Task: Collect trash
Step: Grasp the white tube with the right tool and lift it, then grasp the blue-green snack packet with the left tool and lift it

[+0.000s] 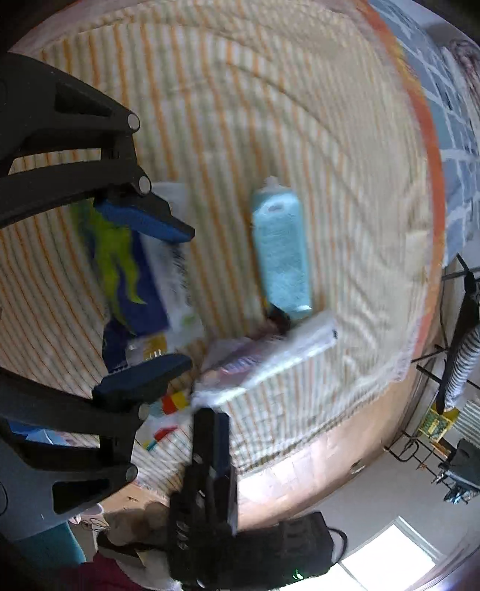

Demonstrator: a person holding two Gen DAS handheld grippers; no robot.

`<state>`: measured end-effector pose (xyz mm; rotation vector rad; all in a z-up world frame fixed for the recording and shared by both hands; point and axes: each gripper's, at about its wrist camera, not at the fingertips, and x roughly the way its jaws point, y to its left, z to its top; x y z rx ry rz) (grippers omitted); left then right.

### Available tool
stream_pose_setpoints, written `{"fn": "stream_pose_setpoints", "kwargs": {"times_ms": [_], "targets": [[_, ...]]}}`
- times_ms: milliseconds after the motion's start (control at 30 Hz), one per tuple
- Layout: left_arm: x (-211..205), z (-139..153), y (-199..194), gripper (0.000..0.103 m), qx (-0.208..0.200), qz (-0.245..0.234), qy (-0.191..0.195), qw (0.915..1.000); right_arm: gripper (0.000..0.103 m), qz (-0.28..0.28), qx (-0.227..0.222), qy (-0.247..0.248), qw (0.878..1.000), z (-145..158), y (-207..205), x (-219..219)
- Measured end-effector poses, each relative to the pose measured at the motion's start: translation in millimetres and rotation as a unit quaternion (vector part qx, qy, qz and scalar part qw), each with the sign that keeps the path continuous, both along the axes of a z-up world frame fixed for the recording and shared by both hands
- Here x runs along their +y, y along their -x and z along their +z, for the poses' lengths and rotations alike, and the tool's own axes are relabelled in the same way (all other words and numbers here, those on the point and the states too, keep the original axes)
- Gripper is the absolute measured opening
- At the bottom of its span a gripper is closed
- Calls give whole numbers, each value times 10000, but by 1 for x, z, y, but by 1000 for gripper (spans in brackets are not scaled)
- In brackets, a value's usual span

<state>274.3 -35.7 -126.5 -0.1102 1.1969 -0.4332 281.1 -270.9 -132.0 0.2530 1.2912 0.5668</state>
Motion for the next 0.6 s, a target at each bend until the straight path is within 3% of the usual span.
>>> {"fn": "stream_pose_setpoints", "kwargs": {"times_ms": [67, 300, 333, 400, 467, 600], "targets": [[6, 0, 12, 61, -17, -49, 26, 10000, 52, -45, -103, 94, 9999, 2, -2, 0], [1, 7, 51, 61, -21, -366, -232, 9991, 52, 184, -182, 314, 9992, -4, -5, 22], [-6, 8, 54, 61, -102, -442, -431, 9980, 51, 239, -236, 465, 9984, -6, -2, 25], [-11, 8, 57, 61, -242, -438, -741, 9960, 39, 360, -462, 871, 9945, -4, 2, 34], [-11, 7, 58, 61, -285, -436, -848, 9950, 34, 377, -517, 1090, 9920, -2, 4, 35], [-5, 2, 59, 67, -298, -336, -1007, 9939, 33, 144, -492, 1254, 9908, 1, 3, 15]]}}
